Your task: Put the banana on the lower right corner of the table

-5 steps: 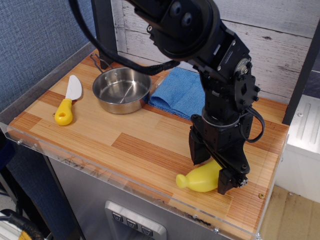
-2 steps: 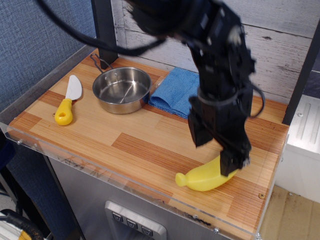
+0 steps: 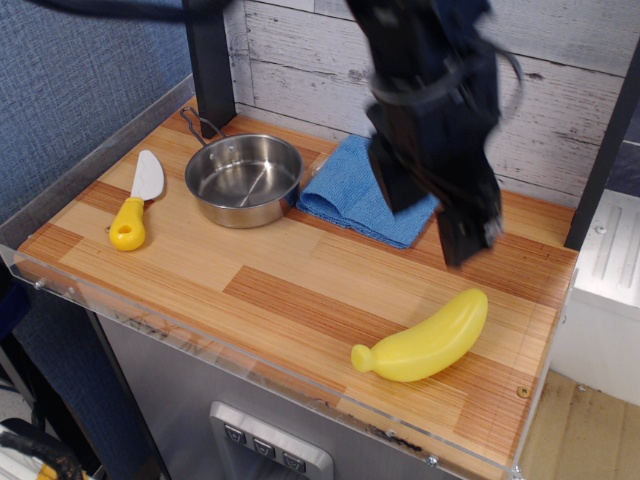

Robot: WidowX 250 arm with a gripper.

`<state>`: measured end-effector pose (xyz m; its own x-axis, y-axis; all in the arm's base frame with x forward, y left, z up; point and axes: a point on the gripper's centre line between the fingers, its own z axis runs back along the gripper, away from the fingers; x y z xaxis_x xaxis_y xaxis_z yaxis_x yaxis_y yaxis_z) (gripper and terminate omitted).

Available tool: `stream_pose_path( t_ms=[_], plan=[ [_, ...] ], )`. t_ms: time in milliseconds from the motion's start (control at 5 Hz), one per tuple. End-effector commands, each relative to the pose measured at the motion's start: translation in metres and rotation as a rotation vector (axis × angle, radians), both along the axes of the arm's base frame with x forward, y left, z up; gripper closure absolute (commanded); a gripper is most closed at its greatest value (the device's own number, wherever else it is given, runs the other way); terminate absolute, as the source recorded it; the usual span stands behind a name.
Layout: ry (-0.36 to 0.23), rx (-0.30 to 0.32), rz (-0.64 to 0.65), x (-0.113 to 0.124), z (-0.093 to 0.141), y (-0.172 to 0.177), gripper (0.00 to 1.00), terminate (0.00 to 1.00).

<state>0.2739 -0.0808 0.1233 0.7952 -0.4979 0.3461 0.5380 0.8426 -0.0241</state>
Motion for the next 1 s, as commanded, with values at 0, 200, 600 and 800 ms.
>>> stream_pose_path(
  t_ms=[0,200,600,800],
  plan=[
    [-0.1,0.048,0.061,-0.0032,0.0517,0.0277,0.0,0.0],
    [-0.1,0.048,0.061,-0.0032,0.0517,0.0277,0.0,0.0],
    [-0.1,0.048,0.061,-0.0032,0.0517,0.0277,0.0,0.0],
    [-0.1,0.048,0.061,-0.0032,0.0517,0.0277,0.0,1.0]
  ],
)
